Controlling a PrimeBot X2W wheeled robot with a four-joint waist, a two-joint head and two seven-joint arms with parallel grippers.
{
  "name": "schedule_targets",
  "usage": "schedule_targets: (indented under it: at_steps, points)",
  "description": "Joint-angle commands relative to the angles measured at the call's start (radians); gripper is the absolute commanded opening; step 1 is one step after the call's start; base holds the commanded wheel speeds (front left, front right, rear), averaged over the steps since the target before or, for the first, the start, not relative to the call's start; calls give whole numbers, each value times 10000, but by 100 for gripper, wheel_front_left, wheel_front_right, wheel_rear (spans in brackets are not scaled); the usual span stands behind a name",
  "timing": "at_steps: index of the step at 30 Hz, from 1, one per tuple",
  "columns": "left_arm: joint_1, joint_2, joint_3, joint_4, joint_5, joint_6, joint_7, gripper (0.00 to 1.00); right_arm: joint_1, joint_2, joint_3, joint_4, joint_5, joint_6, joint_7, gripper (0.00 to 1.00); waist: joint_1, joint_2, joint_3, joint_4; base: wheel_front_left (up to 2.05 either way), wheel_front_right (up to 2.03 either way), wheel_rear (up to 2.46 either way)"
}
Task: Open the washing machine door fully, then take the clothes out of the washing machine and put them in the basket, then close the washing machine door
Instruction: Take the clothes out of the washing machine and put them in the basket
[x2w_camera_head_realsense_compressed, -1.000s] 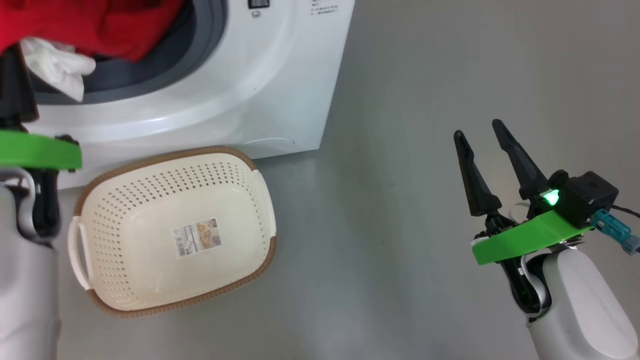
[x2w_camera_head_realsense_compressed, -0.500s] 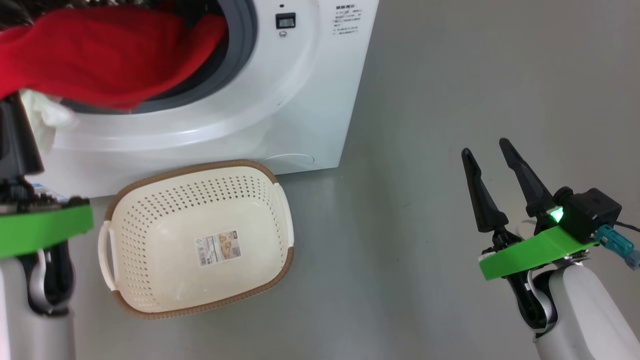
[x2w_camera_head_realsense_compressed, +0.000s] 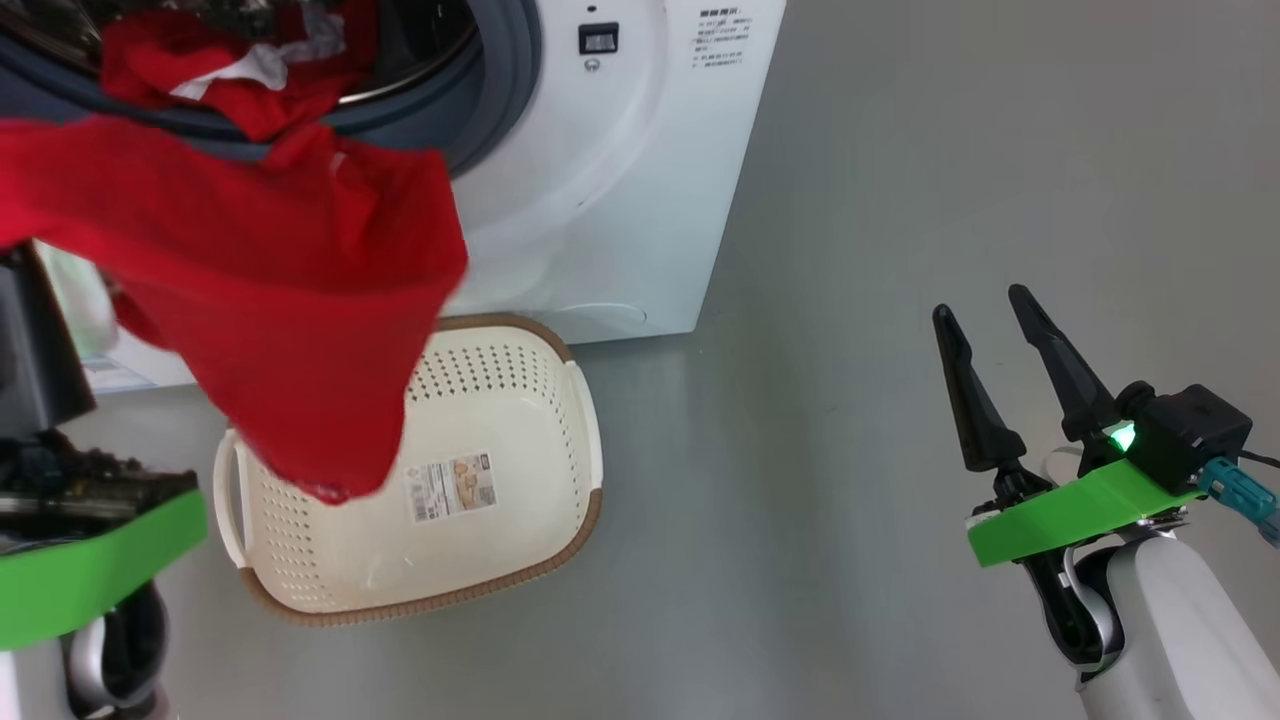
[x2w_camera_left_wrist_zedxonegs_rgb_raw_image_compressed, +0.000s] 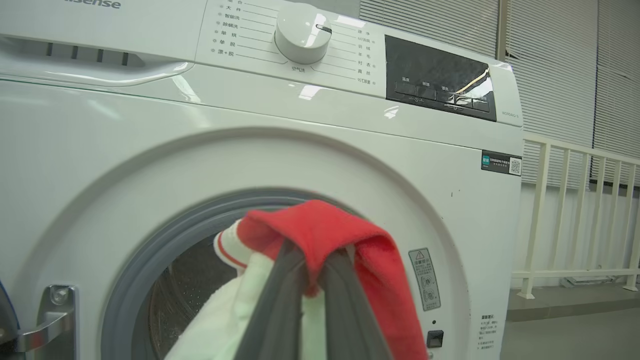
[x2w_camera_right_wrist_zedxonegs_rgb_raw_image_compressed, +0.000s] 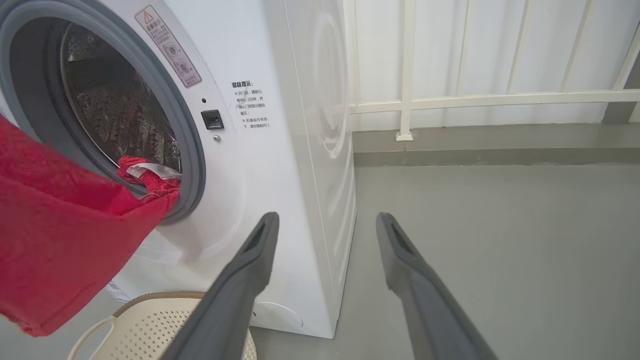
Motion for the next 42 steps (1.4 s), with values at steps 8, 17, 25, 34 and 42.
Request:
schedule_targets:
  at_steps: [8,17,25,34,42]
  points:
    - [176,155,-441,1313,-94,-28,-37,0,-292,63,309,-336,-148,16,-49,100,0,0,625,-150,0,0,0]
    - [-453,280,-968,4356,-109,-28,-37,0,-600,327,330,-517,-185,16,-49,100,0,0,1403,-499,0,0,0]
    - [-1415,717,-1254,6865,131,-28,-37,0,-904,629,365,-627,-215,16,-49,100,0,0,2247,-1012,0,0,0]
    - [-2625,1028,-1894,9762,118,-28,-37,0,-1213,966,522,-681,-225,16,-49,100,0,0,3105,-1536,0,0,0]
    - [-4028,1412,-3142,12555,-255,-28,-37,0,-1642,1217,828,-722,-207,16,-49,100,0,0,3862,-1904,0,0,0]
